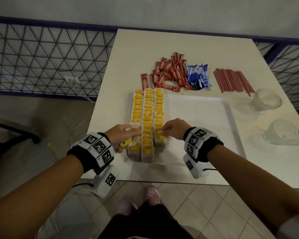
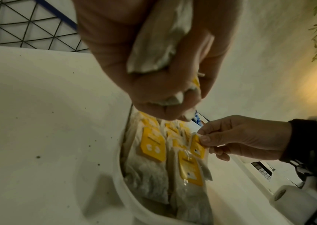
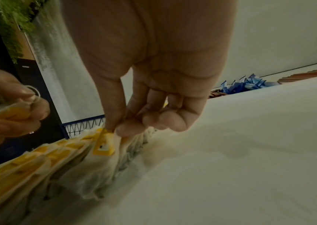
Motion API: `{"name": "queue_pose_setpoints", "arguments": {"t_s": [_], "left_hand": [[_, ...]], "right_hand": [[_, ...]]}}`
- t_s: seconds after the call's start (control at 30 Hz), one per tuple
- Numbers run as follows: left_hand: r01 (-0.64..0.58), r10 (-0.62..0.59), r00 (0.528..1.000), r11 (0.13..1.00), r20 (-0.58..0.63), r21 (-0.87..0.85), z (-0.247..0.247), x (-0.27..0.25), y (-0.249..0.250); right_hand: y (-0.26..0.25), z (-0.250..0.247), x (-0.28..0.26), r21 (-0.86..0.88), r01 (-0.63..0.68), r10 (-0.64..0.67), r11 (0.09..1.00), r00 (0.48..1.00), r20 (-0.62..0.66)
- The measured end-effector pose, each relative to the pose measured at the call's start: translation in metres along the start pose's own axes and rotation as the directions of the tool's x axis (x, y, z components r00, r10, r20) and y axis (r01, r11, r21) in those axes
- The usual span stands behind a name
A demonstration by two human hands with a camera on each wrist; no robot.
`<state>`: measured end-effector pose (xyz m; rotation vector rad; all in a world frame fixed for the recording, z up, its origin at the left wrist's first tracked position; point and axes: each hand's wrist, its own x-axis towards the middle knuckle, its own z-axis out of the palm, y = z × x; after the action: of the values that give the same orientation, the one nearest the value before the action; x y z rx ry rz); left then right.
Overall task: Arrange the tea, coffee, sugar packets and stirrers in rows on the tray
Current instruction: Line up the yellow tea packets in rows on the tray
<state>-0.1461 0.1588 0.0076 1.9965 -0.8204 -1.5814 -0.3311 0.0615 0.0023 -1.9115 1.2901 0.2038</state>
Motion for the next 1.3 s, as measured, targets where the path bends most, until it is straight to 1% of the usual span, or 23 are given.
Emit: {"name": "queue_pose_setpoints", "arguments": {"t_s": [0.13,0.23,0.33,0.5,0.6,0.67,0.77,0.8,0.83,0.9,0.97,1.07,1.17,1.3], "left_hand": [[-0.006,0.006,1.0,1.0,0.02,-0.005,0.004,0.0,0.001],[-0.016,0.016,0.999,1.0,0.03,-0.021,0.008,-0.003,0.006],[0.022,-0.021,0.998,0.999,0.051,-0.026,0.007,-0.004,0.01],[0.102,-0.066,0.979,0.977,0.193,-0.185,0.005,-0.006,0.014],[0.128,-0.069,0.972,0.959,0.227,-0.254,0.003,-0.007,0.018],[0.115,-0.05,0.974,0.949,0.221,-0.294,0.003,-0.01,0.023],[0.087,-0.001,0.975,0.923,0.224,-0.376,0.003,-0.014,0.032],[0.074,0.011,0.977,0.921,0.215,-0.382,0.003,-0.015,0.036],[0.063,0.017,0.979,0.923,0.203,-0.38,0.003,-0.016,0.039],[0.034,0.032,0.984,0.931,0.174,-0.364,0.004,-0.018,0.044],[0.0,0.054,0.988,0.938,0.145,-0.347,0.005,-0.02,0.047],[-0.034,0.081,0.99,0.937,0.119,-0.347,0.007,-0.022,0.048],[-0.067,0.099,0.992,0.945,0.084,-0.321,0.007,-0.025,0.048],[-0.115,0.123,0.992,0.96,0.017,-0.255,0.006,-0.025,0.041]], "right_hand": [[-0.002,0.002,0.003,0.029,-0.02,0.019,0.999,0.999,0.039],[-0.004,0.004,0.004,-0.016,-0.033,0.033,0.999,0.999,0.015],[-0.005,0.007,0.005,-0.037,-0.036,0.035,0.999,0.999,-0.009],[-0.002,0.005,0.0,0.007,-0.032,0.032,0.999,0.998,-0.061],[-0.008,-0.004,-0.006,0.074,-0.012,0.018,0.997,0.996,-0.084],[-0.017,-0.01,-0.013,0.128,0.02,-0.014,0.992,0.999,-0.05],[-0.034,-0.013,-0.024,0.175,0.057,-0.072,0.983,0.994,0.08],[-0.039,-0.013,-0.026,0.164,0.069,-0.086,0.984,0.991,0.101],[-0.042,-0.011,-0.028,0.142,0.083,-0.098,0.986,0.99,0.101],[-0.047,-0.009,-0.029,0.12,0.107,-0.114,0.987,0.992,0.056],[-0.049,-0.01,-0.029,0.18,0.102,-0.105,0.978,0.994,0.011],[-0.05,-0.014,-0.031,0.3,0.081,-0.078,0.951,0.997,-0.023],[-0.048,-0.017,-0.035,0.358,0.059,-0.047,0.932,0.998,-0.041],[-0.044,-0.023,-0.04,0.414,-0.011,0.031,0.91,0.999,-0.042]]}}
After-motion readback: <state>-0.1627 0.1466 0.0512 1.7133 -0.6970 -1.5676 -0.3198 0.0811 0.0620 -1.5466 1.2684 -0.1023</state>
